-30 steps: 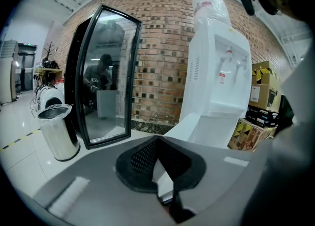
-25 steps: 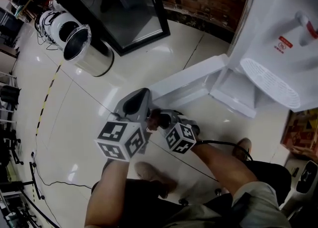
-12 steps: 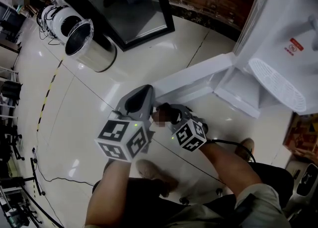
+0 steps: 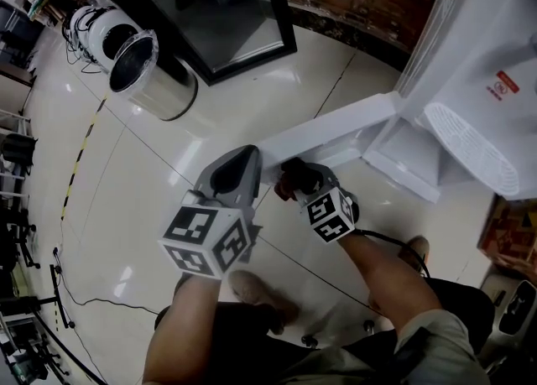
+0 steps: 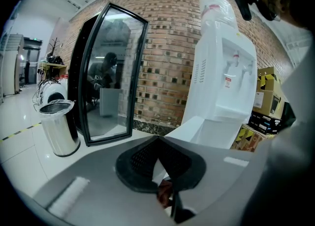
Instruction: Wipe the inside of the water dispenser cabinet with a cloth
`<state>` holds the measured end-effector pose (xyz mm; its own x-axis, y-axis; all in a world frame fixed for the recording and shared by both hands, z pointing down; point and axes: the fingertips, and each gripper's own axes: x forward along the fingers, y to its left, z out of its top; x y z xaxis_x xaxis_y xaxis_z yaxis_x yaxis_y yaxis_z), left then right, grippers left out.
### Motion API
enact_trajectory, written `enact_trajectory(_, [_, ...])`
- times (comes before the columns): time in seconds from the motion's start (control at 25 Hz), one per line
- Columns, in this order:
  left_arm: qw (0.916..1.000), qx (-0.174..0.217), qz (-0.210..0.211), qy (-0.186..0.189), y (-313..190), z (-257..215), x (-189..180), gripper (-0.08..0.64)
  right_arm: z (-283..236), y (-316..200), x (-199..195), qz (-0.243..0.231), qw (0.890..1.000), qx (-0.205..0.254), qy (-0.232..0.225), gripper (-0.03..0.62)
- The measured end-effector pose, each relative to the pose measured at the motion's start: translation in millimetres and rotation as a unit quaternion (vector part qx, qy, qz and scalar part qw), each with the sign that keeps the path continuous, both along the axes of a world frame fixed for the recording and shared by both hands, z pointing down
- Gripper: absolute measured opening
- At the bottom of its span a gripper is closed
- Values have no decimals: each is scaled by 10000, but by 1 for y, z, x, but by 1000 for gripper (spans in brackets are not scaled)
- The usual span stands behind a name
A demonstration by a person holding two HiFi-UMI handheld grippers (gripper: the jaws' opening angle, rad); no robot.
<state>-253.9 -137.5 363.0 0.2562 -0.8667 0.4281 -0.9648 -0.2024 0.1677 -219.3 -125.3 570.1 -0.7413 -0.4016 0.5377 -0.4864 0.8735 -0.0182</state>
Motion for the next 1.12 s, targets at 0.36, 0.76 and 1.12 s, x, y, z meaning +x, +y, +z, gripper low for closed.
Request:
enact_trajectory(0.36, [10000, 7, -21, -28, 0, 0, 0, 0, 13, -19, 11, 591, 9978, -232, 200, 110])
enact_trajectory(0.76, [9997, -17, -99, -214, -1, 1, -1, 0, 22, -66, 93, 2061, 9757, -628, 401, 110])
enact_trajectory(1.12, [9993, -24, -113, -356, -2, 2, -1, 0, 11, -91, 166, 3065, 9479, -820, 272, 106])
